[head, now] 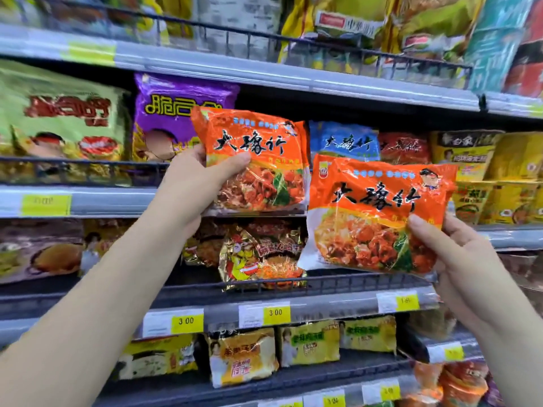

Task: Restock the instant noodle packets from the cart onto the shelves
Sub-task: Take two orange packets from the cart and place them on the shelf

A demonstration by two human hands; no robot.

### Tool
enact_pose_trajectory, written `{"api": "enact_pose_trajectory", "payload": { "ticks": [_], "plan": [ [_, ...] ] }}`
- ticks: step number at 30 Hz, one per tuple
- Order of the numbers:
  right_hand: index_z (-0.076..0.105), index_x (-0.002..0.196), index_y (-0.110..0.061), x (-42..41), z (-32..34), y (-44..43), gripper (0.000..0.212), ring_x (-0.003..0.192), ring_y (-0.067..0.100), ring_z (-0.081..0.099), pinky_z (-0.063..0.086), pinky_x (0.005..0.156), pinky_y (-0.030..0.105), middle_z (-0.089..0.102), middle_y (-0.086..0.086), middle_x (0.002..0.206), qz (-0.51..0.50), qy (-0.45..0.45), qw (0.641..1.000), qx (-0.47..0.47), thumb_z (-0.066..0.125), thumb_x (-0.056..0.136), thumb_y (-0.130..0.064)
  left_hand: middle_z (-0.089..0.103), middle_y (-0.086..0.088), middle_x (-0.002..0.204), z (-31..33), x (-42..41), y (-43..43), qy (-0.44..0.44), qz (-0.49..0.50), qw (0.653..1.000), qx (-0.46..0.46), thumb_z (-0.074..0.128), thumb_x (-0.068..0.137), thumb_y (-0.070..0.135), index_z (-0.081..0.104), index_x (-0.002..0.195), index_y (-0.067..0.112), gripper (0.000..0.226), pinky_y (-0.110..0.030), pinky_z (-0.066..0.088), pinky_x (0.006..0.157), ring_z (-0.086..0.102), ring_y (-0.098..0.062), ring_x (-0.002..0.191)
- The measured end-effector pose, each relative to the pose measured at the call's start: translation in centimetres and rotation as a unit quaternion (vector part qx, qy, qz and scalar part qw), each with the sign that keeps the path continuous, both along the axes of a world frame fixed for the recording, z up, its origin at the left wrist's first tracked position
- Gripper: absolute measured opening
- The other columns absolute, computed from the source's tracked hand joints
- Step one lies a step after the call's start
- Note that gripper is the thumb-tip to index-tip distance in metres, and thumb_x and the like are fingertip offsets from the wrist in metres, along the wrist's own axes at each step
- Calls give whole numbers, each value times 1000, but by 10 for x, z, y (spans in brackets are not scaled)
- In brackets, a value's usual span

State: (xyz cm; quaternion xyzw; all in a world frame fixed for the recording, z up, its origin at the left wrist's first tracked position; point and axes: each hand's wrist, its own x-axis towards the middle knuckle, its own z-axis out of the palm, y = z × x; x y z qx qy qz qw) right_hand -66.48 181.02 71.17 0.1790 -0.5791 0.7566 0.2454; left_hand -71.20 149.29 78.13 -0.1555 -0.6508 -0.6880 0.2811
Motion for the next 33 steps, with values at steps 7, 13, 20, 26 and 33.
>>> {"api": "enact_pose_trajectory", "payload": {
  "ticks": [7,13,20,26,33],
  "plan": [
    [68,120,-11,-35,5,14,38,99,13,75,62,82,30,77,4,115,46,2,999,-13,65,84,-22,79,-1,96,29,-21,17,8,77,997,-19,85,80,26,68,101,18,28,-42,61,88,77,-18,90],
    [73,113,-18,-51,3,29,31,92,14,77,64,74,34,78,3,114,82,-6,997,-12,65,84,-24,77,-2,100,49,-38,32,-7,98,995,-23,84,83,28,62,98,19,28,-36,60,86,76,-16,91],
    [79,102,-26,-59,-3,41,26,91,11,76,62,72,29,79,0,111,96,-16,995,-6,66,80,-25,76,-8,95,58,-52,36,-17,84,996,15,82,85,20,63,118,1,43,-29,61,67,75,-14,75],
    [73,112,-20,-61,-3,42,31,96,13,76,63,76,29,78,1,113,116,-19,993,-16,63,83,-24,74,-23,107,65,-53,36,-61,114,991,-27,90,46,53,59,121,9,93,-34,49,51,62,-32,84],
    [71,110,-18,-59,-3,41,30,89,10,77,61,64,24,79,0,107,115,-22,993,-4,63,82,-23,77,-10,105,71,-60,36,-84,115,988,-61,88,77,29,55,103,19,43,-45,56,83,72,-27,102]
  ]
}}
